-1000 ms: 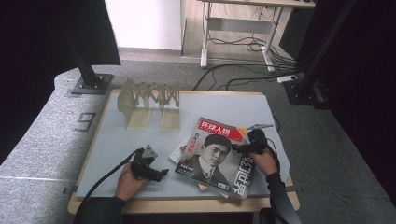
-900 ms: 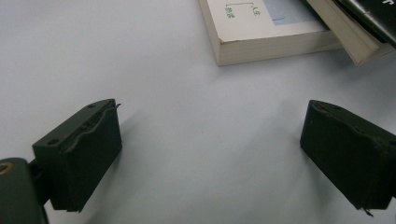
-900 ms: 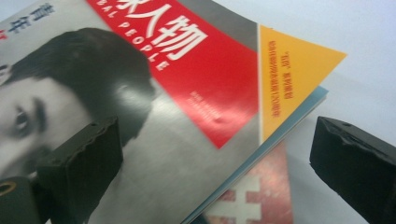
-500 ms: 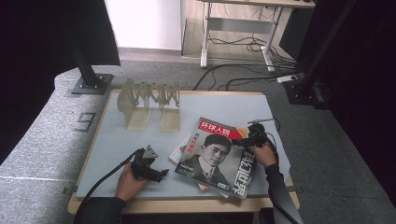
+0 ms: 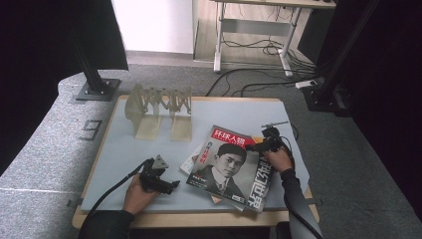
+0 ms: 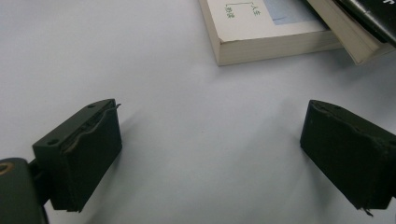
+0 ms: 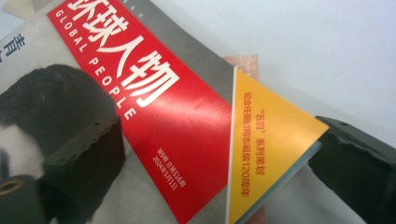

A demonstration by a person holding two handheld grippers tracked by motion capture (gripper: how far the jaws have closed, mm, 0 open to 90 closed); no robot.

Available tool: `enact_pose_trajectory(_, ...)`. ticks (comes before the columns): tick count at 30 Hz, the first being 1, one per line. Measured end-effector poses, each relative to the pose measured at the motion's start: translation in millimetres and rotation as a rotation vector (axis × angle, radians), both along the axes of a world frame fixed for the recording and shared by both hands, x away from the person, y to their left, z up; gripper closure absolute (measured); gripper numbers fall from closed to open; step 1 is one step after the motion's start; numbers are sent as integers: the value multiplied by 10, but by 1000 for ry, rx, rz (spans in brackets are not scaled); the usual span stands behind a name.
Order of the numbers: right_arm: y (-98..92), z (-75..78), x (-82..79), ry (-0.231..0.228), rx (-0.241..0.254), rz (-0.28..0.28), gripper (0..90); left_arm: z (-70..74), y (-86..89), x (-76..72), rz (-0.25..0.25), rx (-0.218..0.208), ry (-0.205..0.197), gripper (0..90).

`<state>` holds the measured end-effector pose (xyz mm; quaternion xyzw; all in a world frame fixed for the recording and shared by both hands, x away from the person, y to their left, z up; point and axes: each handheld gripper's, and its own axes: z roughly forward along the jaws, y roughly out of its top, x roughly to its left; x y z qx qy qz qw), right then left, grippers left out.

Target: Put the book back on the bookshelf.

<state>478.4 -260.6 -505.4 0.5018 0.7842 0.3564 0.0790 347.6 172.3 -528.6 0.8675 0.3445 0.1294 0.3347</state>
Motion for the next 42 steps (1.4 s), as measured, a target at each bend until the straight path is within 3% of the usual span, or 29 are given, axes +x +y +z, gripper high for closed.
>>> enact_pose_trajectory(6, 0, 111, -38, -62, -11, 5, 155, -1, -1, 0, 1, -1, 0, 49)
enact_pose_trajectory(13, 14, 253, -87, -135, -55, 5, 513, -2, -2, -1, 2, -3, 0, 49)
enact_pose_trajectory(19, 6, 268, -112, -145, -113, -5, 735, 0, 0, 0, 0, 1, 0, 49)
enact_pose_trajectory(23, -22, 291, -133, -154, -100, -24, 843, 0, 0, 0, 0, 1, 0, 49)
enact_pose_trajectory(42, 86, 665, -357, -267, -52, 41, 863, 2, -5, -7, 0, 4, -5, 57)
